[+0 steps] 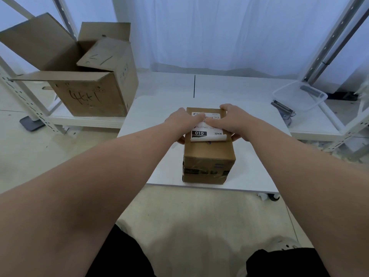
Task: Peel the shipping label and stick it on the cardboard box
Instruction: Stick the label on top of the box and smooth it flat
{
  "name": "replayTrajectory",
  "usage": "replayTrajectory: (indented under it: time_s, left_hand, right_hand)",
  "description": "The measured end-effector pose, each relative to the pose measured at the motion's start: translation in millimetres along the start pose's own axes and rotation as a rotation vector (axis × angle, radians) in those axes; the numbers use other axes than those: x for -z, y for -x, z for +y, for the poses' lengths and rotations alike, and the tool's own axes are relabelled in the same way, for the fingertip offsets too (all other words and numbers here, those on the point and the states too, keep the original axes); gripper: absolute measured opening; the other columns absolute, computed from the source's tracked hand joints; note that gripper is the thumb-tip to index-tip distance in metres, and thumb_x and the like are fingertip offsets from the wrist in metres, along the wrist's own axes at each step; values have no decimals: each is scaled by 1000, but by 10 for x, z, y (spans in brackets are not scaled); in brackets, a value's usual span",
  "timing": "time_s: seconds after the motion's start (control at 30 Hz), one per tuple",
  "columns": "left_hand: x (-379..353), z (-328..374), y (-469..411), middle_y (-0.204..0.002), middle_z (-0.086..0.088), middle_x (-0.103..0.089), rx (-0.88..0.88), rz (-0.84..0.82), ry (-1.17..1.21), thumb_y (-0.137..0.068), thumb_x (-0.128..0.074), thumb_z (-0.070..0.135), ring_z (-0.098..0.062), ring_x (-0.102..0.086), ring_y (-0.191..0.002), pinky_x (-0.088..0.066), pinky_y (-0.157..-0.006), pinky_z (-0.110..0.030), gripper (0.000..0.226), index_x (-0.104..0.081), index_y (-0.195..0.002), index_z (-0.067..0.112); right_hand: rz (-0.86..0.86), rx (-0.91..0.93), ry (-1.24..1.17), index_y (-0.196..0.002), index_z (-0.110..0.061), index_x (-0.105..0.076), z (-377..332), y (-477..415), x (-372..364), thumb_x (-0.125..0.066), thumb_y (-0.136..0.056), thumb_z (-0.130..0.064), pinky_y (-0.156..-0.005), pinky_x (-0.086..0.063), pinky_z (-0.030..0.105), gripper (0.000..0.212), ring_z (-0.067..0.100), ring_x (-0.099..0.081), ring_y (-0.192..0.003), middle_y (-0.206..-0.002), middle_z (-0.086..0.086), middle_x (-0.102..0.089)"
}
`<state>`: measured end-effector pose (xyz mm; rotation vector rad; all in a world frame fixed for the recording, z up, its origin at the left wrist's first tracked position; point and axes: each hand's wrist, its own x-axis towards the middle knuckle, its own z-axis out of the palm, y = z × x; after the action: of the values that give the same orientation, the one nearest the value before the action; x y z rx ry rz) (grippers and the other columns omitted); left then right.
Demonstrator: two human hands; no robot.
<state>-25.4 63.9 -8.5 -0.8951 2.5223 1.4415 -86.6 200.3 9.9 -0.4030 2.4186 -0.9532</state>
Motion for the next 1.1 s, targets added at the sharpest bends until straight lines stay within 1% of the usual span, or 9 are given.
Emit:
replayTrajectory:
  time_s: [0.13, 0.3, 0.37, 0.47, 0.6, 0.67, 0.8, 0.93, 1.1]
  left_hand:
    - [-18, 40, -67, -97, -8, -68, 14, -28, 55, -83, -58, 53, -27, -68, -87, -60, -65, -47, 64, -34, -129, 15]
    - [1, 95, -199, -87, -1, -64, -9, 7, 47, -90, -52, 49, -19, -65, -74, -57, -53, -35, 59, -34, -136, 17]
    - [10, 105, -248, -83, 1, -63, -10, 2, 61, -92, -49, 46, -15, -62, -68, -51, -48, -30, 57, -33, -138, 17]
    - [19, 102, -312, -86, -2, -62, -15, -17, 116, -94, -47, 43, -17, -62, -66, -50, -48, -29, 49, -38, -134, 15]
    - [19, 74, -336, -83, -1, -61, -37, -14, 154, -99, -38, 37, -18, -61, -66, -51, -50, -31, 31, -42, -121, 16]
    - [34, 57, -324, -82, 0, -61, -49, -24, 166, -101, -33, 34, -18, -61, -67, -51, -49, -31, 29, -44, -121, 16]
    - [99, 40, -244, -84, 0, -62, -46, -100, 154, -101, -35, 34, -15, -62, -68, -55, -52, -31, 38, -36, -133, 15]
    - [114, 39, -164, -81, 1, -62, -100, -110, 37, -95, -51, 37, -12, -63, -66, -54, -51, -27, 62, -18, -145, 22]
    - [123, -61, -124, -93, 6, -57, -150, -182, 66, -92, -58, 32, -11, -63, -77, -56, -63, -26, 78, -5, -150, 32]
  right_hand:
    - [32, 41, 107, -148, -24, -22, 36, -93, 9, -65, -81, -50, -68, -54, 39, 84, 22, -52, -96, -136, 6, -47]
    - [118, 36, 13, -137, -22, -37, 62, -248, 32, -60, -88, -40, -51, -54, 35, 58, 26, -58, -92, -117, 6, -54]
    - [151, 43, -3, -133, -20, -41, 70, -300, 38, -58, -90, -38, -58, -58, 41, 50, 28, -60, -95, -115, 6, -54]
    - [208, 62, 31, -123, -16, -48, 79, -370, 35, -54, -91, -37, -82, -56, 47, 39, 29, -62, -101, -116, 9, -60]
    - [235, 64, -28, -111, -16, -52, 84, -385, 34, -50, -94, -32, -81, -56, 48, 24, 31, -63, -100, -112, 10, -62]
    - [229, 70, -26, -116, -16, -52, 96, -370, 38, -47, -96, -29, -74, -58, 46, 24, 31, -63, -100, -113, 11, -62]
    - [104, 55, -94, -130, -20, -43, 126, -292, 77, -49, -96, -29, -52, -53, 30, 36, 22, -62, -88, -116, 9, -59]
    - [-59, 74, 36, -146, -20, -23, 69, -177, 77, -59, -90, -37, -77, -57, 40, 68, 21, -61, -95, -117, 4, -55]
    - [11, 118, 169, -148, -15, -22, 14, -171, 12, -56, -91, -38, -87, -54, 45, 69, 27, -57, -109, -134, 8, -47]
